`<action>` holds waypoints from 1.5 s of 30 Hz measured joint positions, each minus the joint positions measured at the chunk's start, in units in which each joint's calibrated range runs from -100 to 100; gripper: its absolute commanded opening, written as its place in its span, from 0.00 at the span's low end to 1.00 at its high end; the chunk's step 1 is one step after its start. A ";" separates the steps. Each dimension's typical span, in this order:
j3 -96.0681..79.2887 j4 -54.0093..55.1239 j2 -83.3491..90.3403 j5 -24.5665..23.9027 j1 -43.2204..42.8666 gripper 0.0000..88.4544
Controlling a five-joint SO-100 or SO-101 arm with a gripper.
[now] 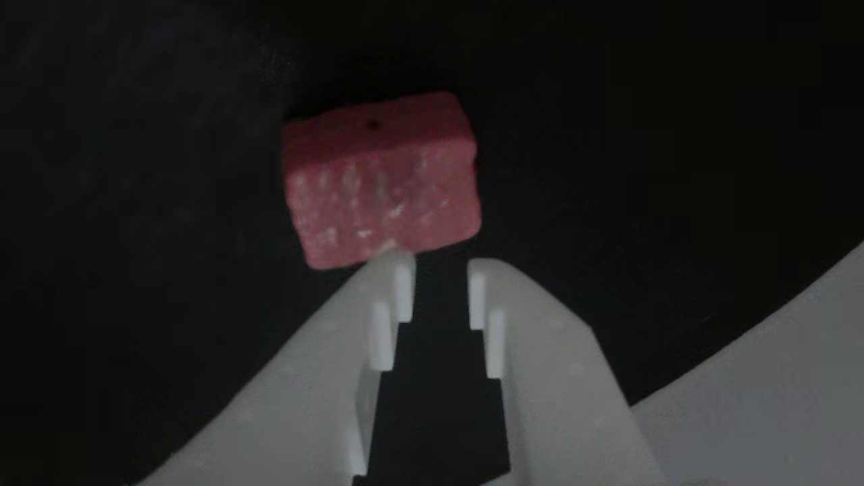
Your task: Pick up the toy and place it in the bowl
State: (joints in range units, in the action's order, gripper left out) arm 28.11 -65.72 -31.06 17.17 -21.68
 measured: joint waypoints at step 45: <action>8.22 -17.90 -0.33 0.93 1.41 0.52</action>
State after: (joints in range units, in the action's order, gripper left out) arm 36.32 -83.62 -31.39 18.10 -20.27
